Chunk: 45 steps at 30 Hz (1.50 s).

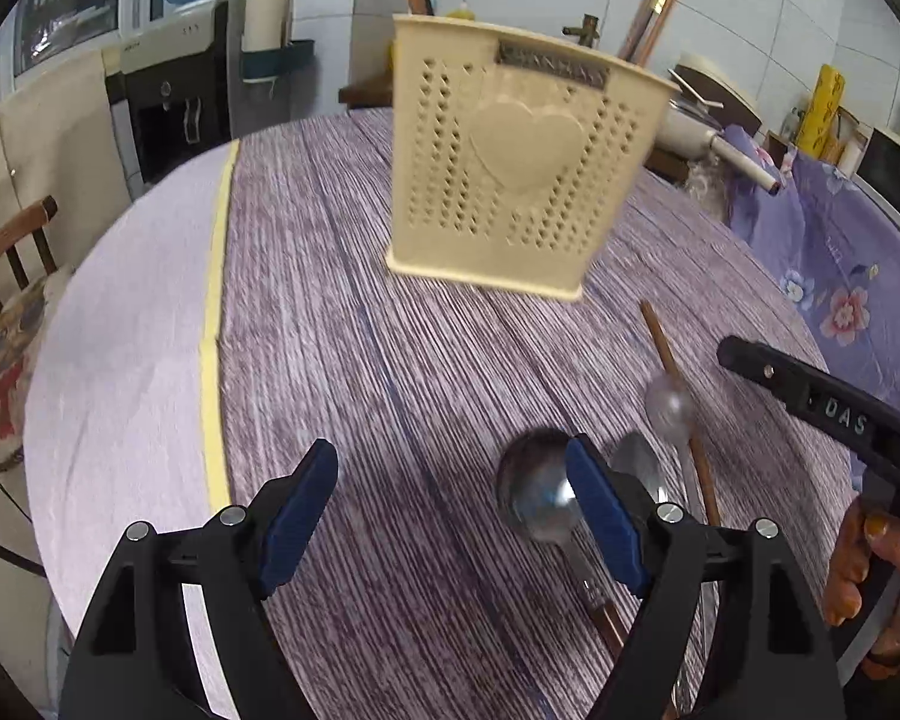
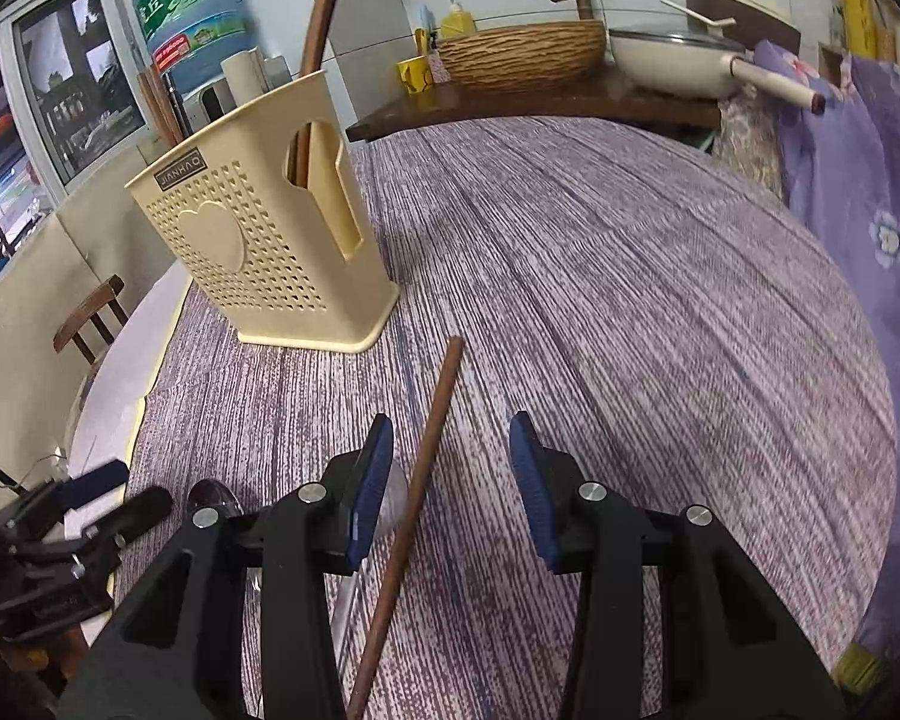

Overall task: Organize utensils
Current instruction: 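Move the left tool over the steel spoons while the right approaches a brown chopstick, then grasp a large steel spoon with the left tool while the right grasps the brown chopstick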

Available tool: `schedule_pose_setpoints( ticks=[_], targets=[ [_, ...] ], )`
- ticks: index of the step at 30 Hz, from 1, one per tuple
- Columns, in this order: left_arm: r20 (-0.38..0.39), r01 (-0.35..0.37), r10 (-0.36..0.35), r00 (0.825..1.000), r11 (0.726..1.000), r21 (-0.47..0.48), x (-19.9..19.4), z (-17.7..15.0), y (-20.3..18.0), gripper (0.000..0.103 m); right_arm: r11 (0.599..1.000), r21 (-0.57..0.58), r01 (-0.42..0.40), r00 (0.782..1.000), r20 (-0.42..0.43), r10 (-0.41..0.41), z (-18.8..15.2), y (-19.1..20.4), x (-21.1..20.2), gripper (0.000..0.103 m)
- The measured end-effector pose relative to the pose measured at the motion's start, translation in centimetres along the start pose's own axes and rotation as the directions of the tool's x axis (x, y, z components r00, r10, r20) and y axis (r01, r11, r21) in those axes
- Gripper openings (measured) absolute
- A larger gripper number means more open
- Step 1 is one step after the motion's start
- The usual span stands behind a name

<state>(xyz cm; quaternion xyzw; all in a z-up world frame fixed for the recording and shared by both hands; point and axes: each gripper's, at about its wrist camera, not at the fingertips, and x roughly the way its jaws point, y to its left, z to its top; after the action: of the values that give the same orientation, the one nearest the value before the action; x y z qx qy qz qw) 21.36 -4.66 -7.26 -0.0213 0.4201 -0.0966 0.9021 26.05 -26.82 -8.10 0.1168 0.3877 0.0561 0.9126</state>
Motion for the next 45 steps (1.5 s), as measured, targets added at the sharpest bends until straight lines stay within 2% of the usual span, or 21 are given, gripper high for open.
schedule_pose_setpoints(
  ticks=[11, 20, 37, 42, 45],
  targets=[
    [-0.065, -0.023, 0.028, 0.998, 0.997, 0.078, 1.1, -3.0, -2.4, 0.076, 1.000, 0.028, -0.013, 1.000, 0.006, 0.012, -1.3, -1.1, -0.9, 0.041],
    [-0.039, -0.109, 0.115, 0.993, 0.985, 0.137, 1.8, -3.4, -4.1, 0.074, 0.999, 0.026, -0.028, 1.000, 0.015, 0.028, -1.5, -0.8, -1.3, 0.041],
    [-0.054, -0.133, 0.139, 0.989, 0.986, 0.101, 3.0, -1.5, -5.2, 0.061, 0.999, 0.024, -0.038, 0.999, 0.005, 0.038, -1.7, -1.0, -1.1, 0.041],
    [-0.050, -0.137, 0.143, 0.989, 0.986, 0.097, 3.1, -1.3, -5.7, 0.047, 0.999, 0.016, -0.038, 0.999, -0.012, 0.038, -1.7, -0.8, -0.6, 0.041],
    [-0.050, -0.143, 0.148, 0.988, 0.986, 0.089, 3.2, -1.2, -5.8, 0.047, 1.000, 0.007, -0.022, 0.999, -0.027, 0.022, -1.4, -0.4, -0.1, 0.042]
  ],
)
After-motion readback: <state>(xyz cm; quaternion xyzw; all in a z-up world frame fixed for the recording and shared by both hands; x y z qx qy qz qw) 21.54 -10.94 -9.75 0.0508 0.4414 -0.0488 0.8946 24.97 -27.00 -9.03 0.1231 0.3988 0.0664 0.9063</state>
